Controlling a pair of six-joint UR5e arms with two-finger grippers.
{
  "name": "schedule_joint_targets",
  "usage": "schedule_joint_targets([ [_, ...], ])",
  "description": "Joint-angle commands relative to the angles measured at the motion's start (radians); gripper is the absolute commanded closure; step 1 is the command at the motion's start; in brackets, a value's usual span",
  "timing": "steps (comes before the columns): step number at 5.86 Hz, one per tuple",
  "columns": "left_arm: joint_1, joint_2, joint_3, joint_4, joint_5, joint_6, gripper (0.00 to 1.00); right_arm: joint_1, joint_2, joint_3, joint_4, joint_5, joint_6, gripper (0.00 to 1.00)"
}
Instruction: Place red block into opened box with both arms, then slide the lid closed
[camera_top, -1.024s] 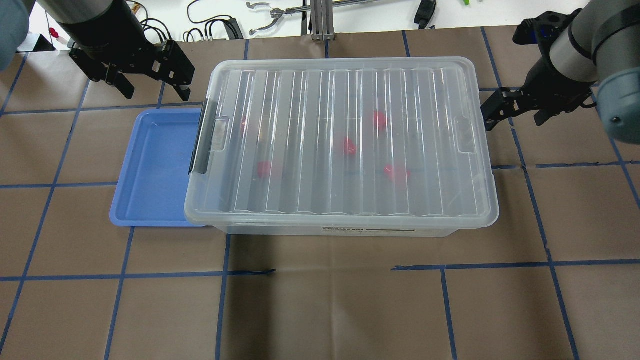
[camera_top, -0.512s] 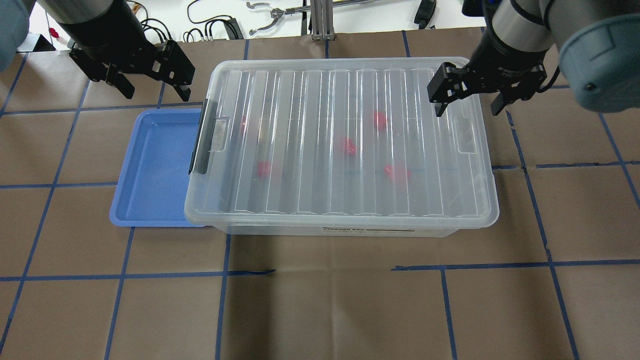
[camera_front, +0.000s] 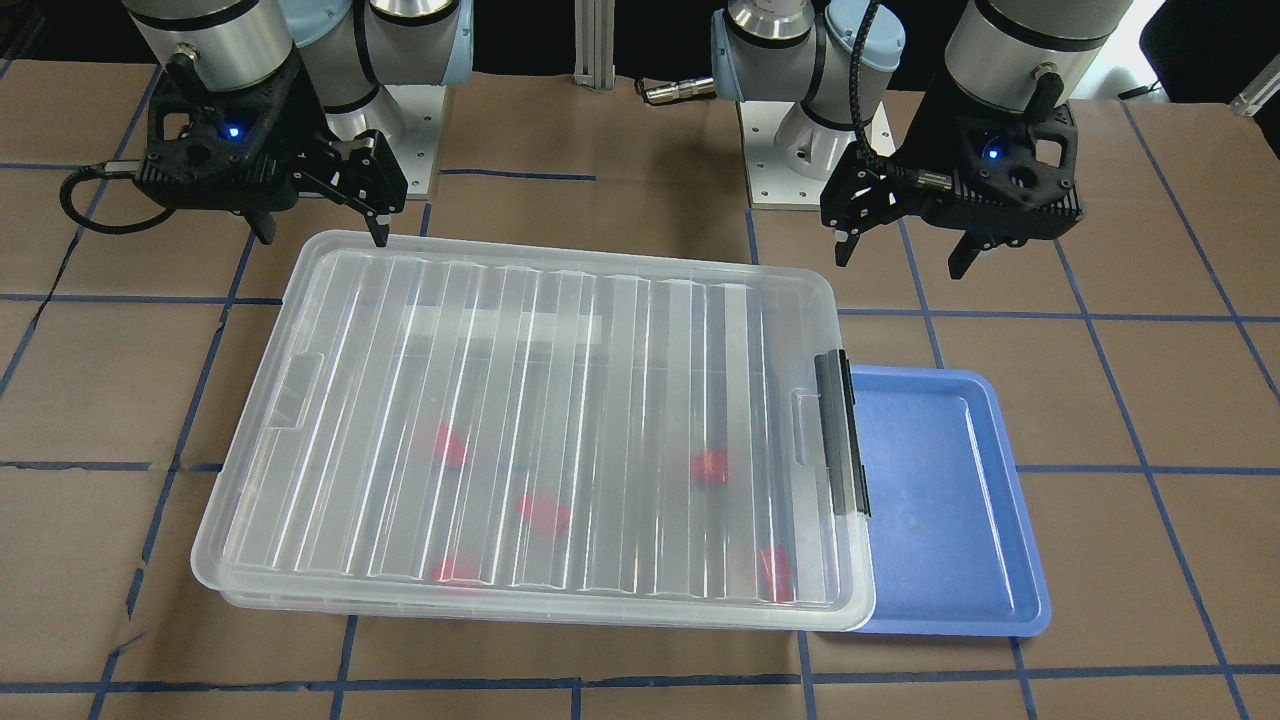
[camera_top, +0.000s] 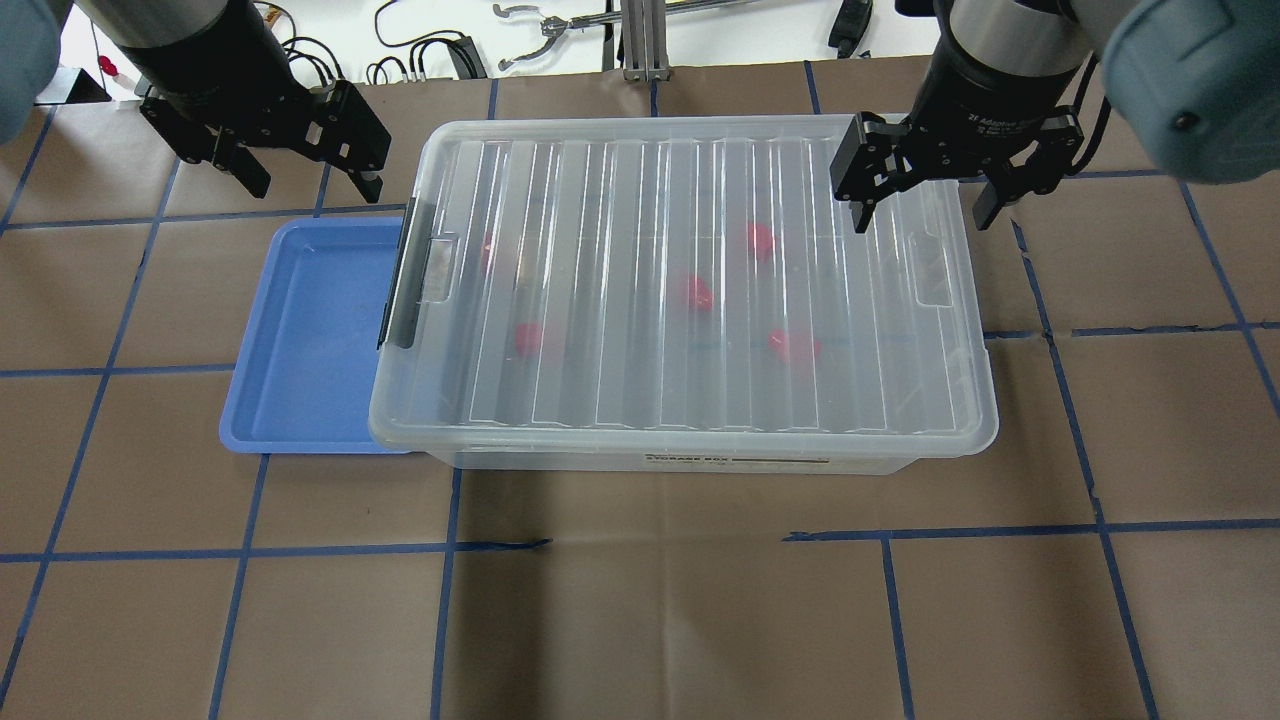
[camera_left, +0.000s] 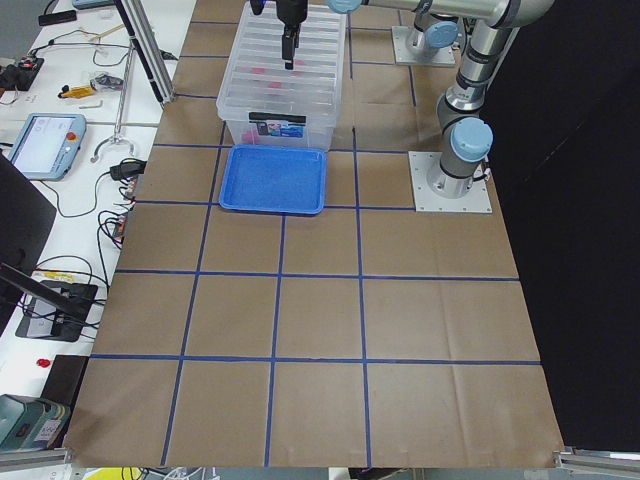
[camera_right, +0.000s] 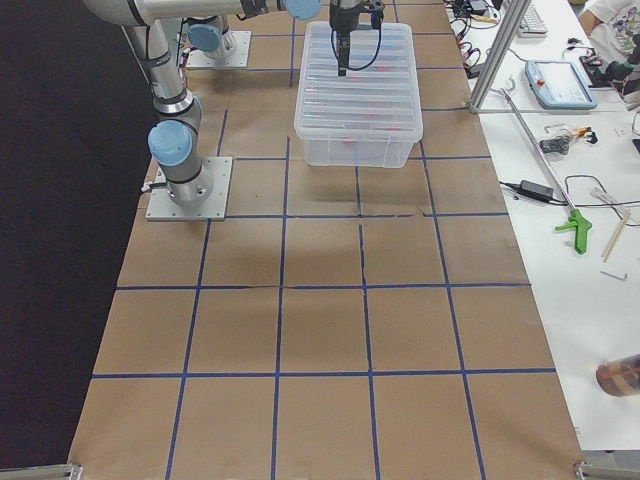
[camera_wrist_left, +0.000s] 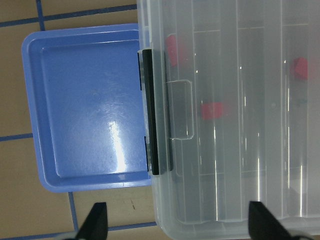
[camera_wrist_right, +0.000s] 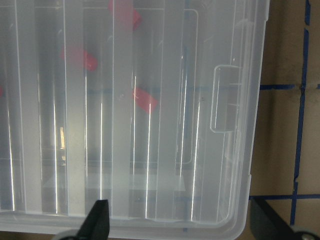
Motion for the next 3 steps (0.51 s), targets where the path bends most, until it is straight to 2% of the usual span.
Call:
schedule_joint_targets([
  [1, 0.0, 0.001, 0.0, 0.0, 0.0, 0.0, 0.02, -0.005, 0.003, -0.014, 0.017, -0.003, 0.002, 0.0],
  [3, 0.0, -0.001, 0.0, 0.0, 0.0, 0.0, 0.02, -0.01, 0.003, -0.011, 0.017, 0.002, 0.002, 0.0],
])
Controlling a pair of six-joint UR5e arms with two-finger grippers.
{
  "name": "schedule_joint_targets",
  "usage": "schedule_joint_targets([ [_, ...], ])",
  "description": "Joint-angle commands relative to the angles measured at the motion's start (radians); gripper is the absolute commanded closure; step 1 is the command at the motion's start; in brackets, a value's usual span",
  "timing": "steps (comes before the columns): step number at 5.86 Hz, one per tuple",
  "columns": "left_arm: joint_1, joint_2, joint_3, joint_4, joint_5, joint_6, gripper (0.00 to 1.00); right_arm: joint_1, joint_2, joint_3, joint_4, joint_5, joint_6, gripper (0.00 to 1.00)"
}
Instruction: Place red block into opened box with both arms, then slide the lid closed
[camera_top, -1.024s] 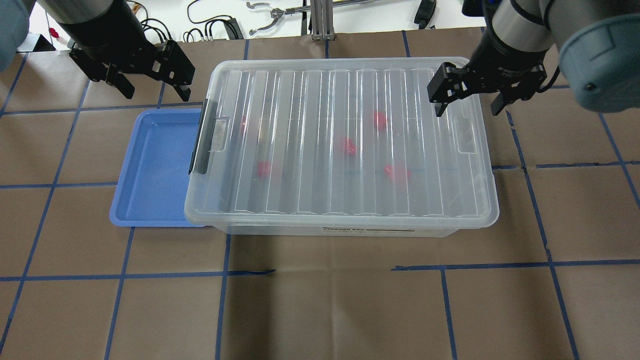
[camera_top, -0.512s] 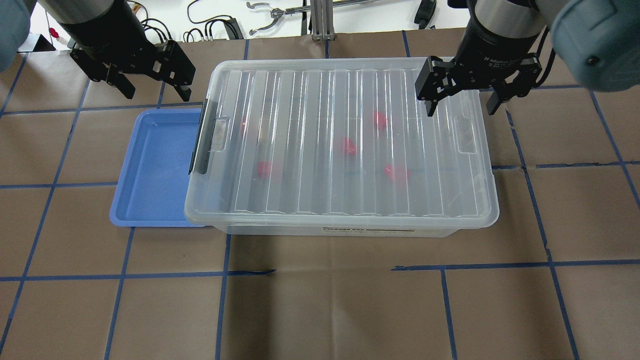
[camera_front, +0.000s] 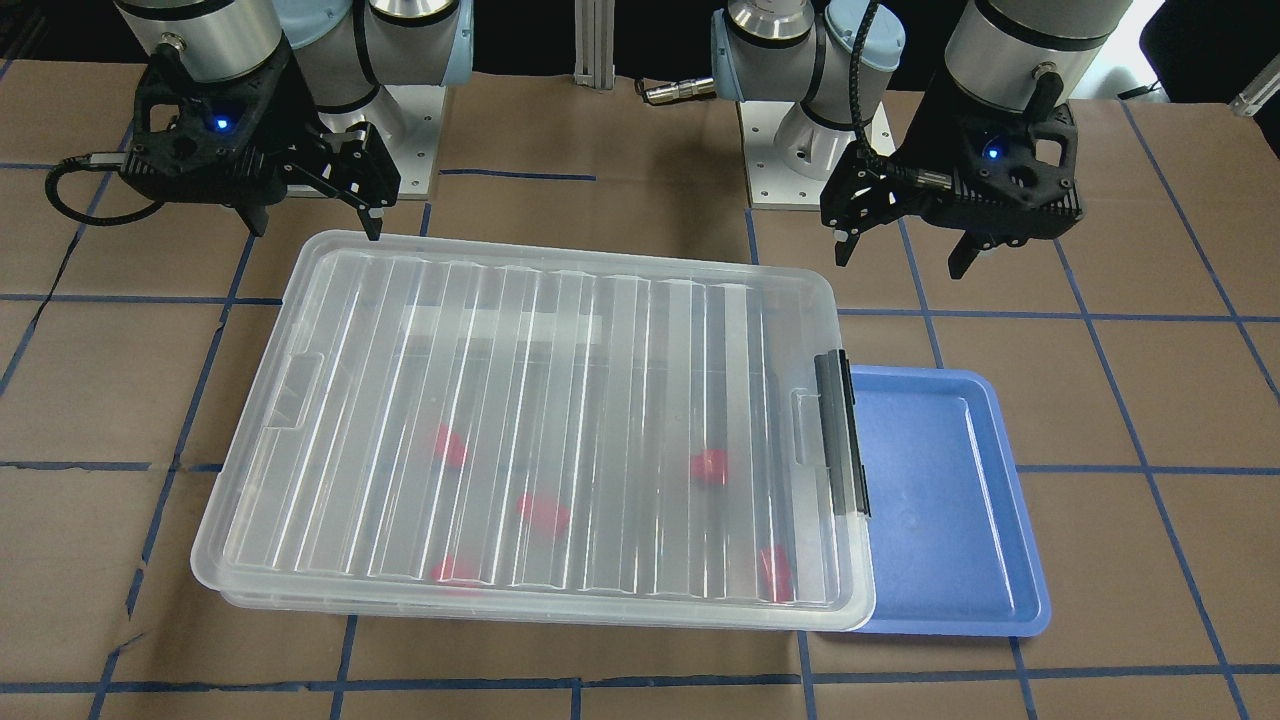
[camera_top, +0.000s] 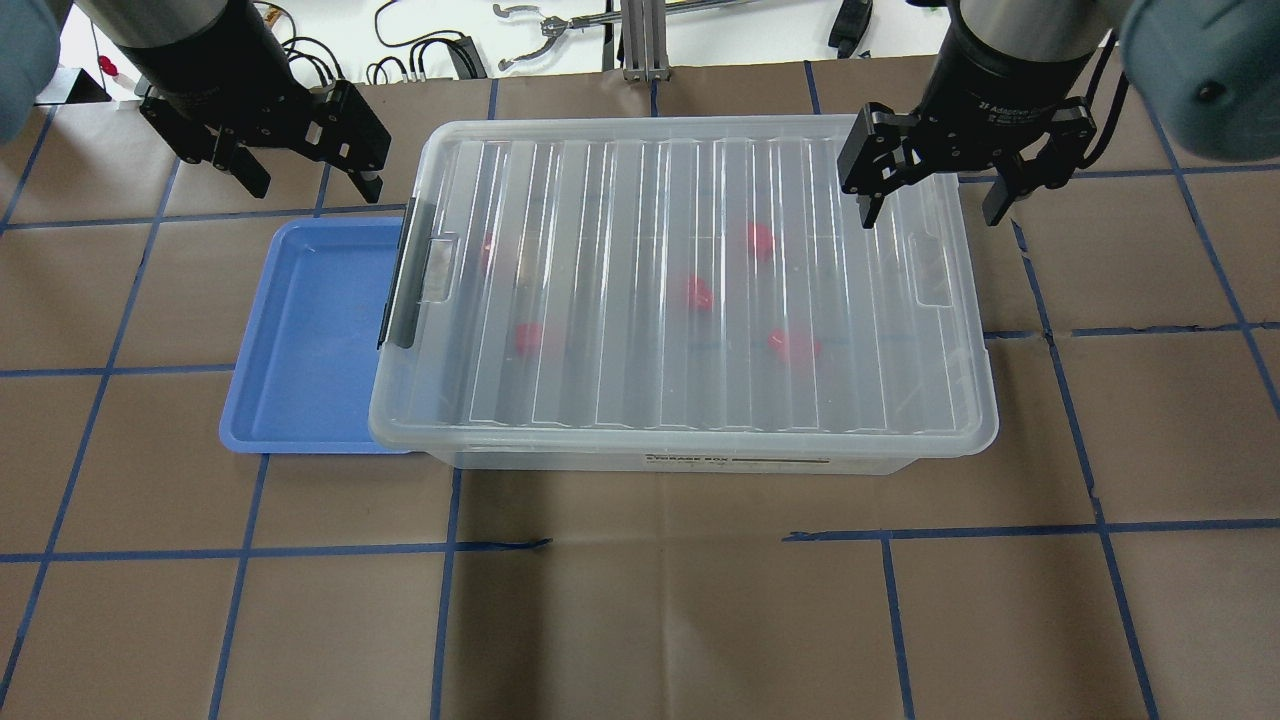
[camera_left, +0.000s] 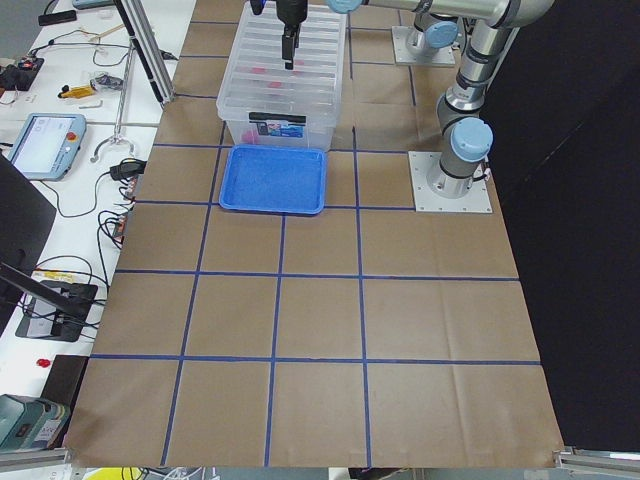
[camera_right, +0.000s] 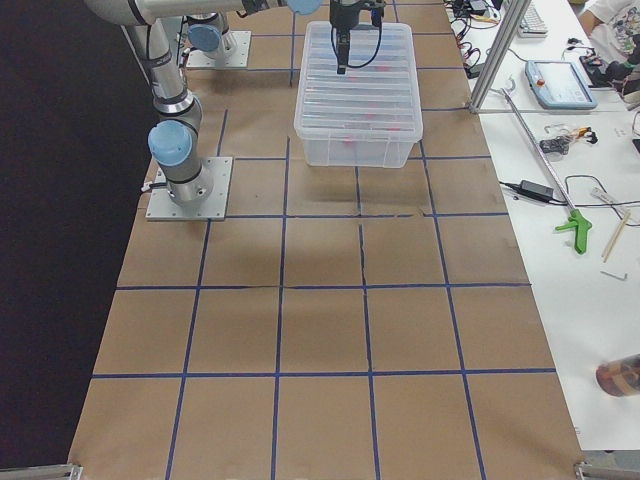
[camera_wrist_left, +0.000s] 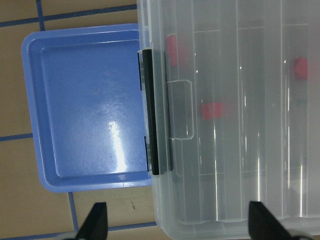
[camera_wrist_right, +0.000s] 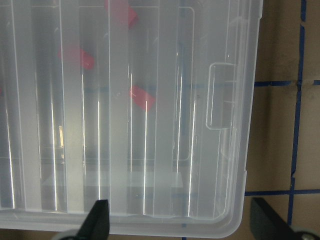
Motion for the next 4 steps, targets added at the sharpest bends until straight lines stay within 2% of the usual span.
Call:
schedule_joint_targets([
  [1, 0.0, 0.0, 0.0, 0.0, 0.0, 0.0, 0.02, -0.001, 0.0, 0.003, 0.0, 0.001, 0.0, 0.0],
  [4, 0.0, 0.003, 0.0, 0.0, 0.0, 0.0, 0.02, -0.001, 0.0, 0.009, -0.004, -0.002, 0.0, 0.0],
])
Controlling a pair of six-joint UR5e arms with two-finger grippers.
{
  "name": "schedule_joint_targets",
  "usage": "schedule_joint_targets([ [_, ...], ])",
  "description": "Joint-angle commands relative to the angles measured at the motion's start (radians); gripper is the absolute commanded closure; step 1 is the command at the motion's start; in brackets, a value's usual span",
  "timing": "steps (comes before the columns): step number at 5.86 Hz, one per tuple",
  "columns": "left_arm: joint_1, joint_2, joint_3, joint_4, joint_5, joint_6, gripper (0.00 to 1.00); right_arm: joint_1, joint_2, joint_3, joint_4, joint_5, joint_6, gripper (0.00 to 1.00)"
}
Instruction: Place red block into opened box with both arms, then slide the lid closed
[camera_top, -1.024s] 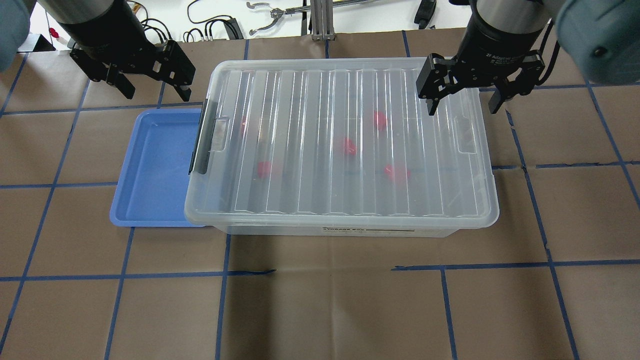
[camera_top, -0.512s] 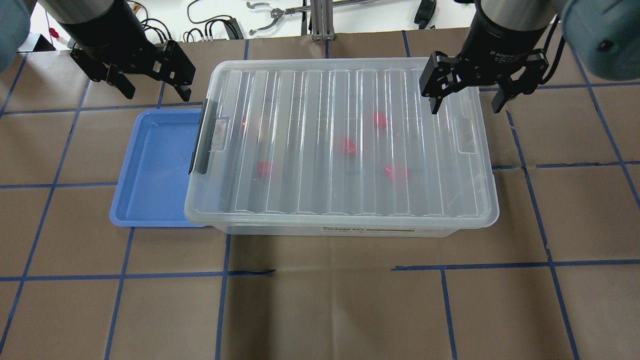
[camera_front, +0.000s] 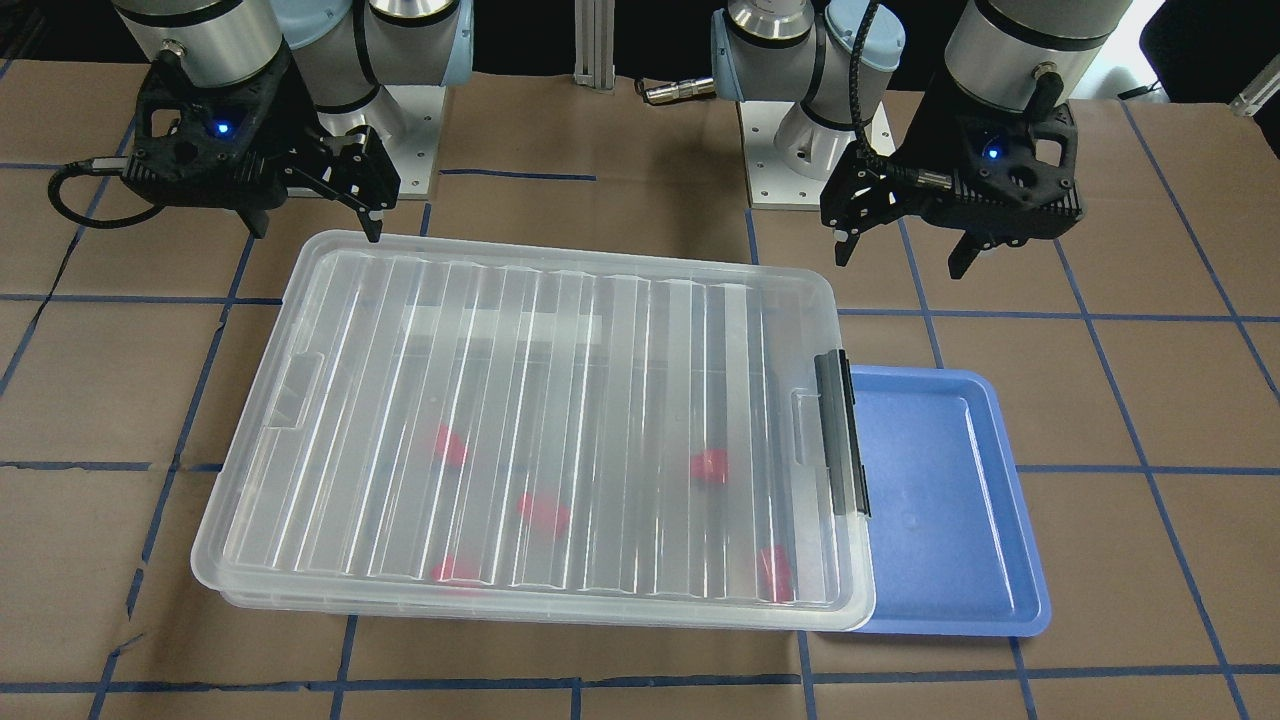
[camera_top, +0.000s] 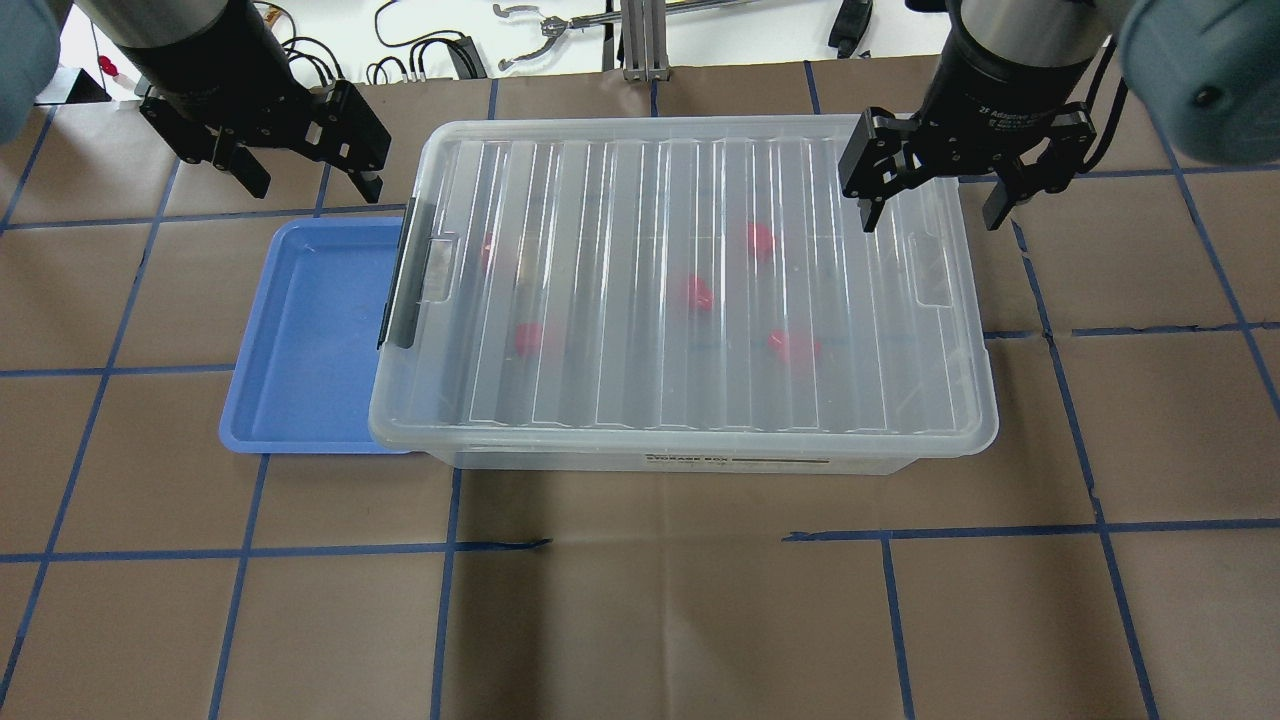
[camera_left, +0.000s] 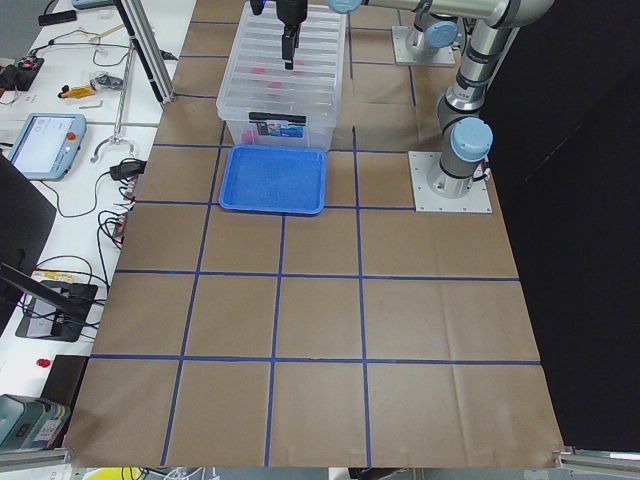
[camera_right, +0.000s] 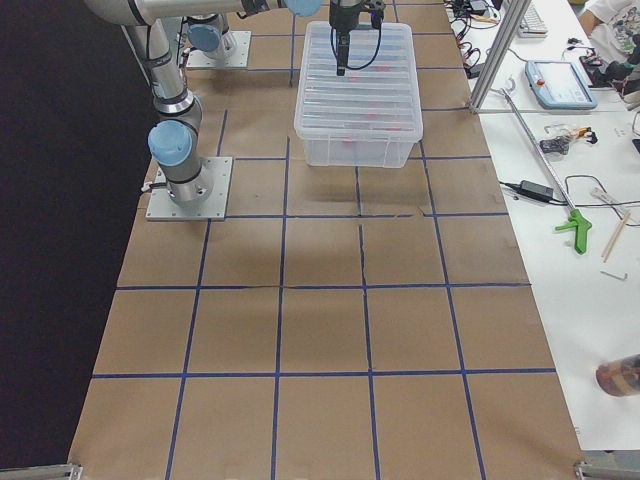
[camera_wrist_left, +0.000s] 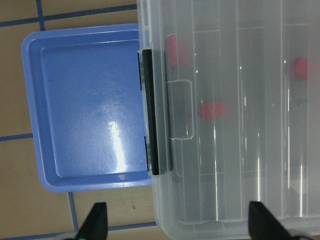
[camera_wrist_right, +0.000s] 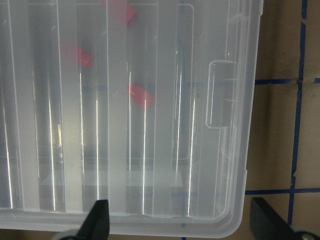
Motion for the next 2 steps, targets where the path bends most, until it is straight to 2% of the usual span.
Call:
schedule_joint_targets([
  [1, -0.002, 0.0, 0.0, 0.0, 0.0, 0.0, 0.02, 0.0, -0.001, 0.002, -0.003, -0.003, -0.006, 0.0],
  [2, -0.002, -0.001, 0.0, 0.0, 0.0, 0.0, 0.02, -0.006, -0.001, 0.001, -0.003, -0.004, -0.012, 0.0],
])
